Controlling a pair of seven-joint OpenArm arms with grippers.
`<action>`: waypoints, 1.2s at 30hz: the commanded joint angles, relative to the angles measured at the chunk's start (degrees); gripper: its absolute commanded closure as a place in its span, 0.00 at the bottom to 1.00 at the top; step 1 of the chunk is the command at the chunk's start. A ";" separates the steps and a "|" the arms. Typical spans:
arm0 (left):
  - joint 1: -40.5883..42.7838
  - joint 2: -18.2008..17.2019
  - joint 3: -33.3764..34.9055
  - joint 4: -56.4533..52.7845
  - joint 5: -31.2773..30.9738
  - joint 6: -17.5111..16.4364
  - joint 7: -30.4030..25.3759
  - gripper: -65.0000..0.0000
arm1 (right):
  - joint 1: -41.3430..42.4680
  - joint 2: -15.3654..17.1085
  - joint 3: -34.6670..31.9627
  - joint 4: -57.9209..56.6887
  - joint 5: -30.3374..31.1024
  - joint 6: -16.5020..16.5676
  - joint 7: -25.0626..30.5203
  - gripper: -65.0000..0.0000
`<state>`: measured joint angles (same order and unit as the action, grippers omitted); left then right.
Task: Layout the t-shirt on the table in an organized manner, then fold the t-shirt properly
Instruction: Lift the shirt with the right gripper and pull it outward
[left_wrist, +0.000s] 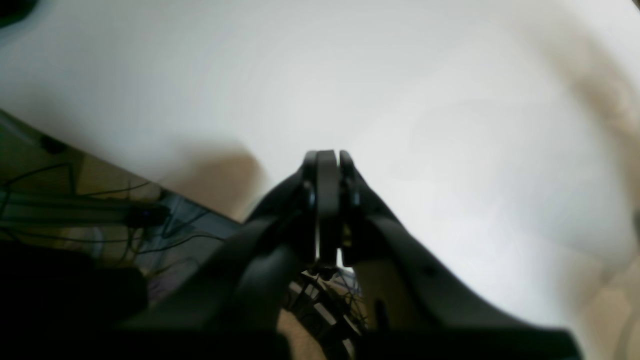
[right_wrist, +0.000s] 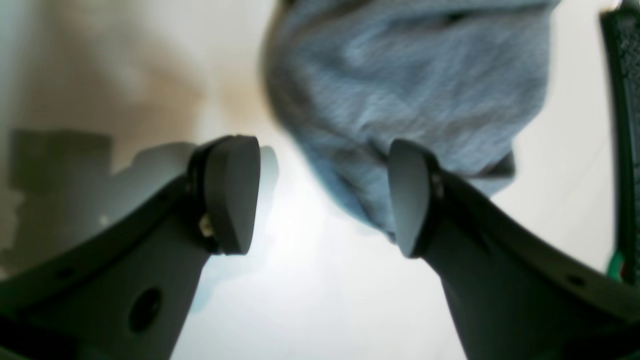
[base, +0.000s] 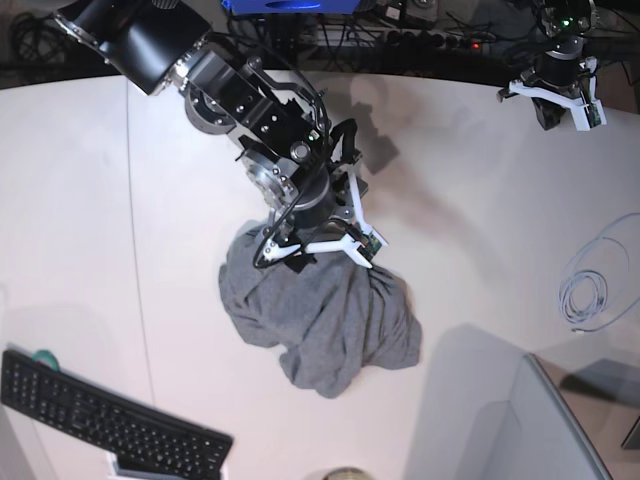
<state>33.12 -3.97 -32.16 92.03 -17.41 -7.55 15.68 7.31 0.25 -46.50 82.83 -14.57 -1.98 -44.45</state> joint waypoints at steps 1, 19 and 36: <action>0.33 -0.56 -0.32 1.03 -0.22 0.21 -1.40 1.00 | 1.88 -0.65 0.13 -1.11 -0.42 -0.35 0.89 0.42; 0.24 -0.56 -0.23 0.67 0.05 0.21 -1.40 1.00 | -2.26 3.48 0.65 3.37 -0.42 -0.18 -1.84 0.99; -27.10 0.93 28.16 -8.73 9.72 0.47 -1.22 1.00 | -14.21 9.46 23.86 26.93 -0.33 0.18 -3.25 0.99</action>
<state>6.55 -3.09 -4.08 82.26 -7.40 -6.92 15.73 -7.66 9.45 -23.11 108.25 -13.89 -1.54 -48.77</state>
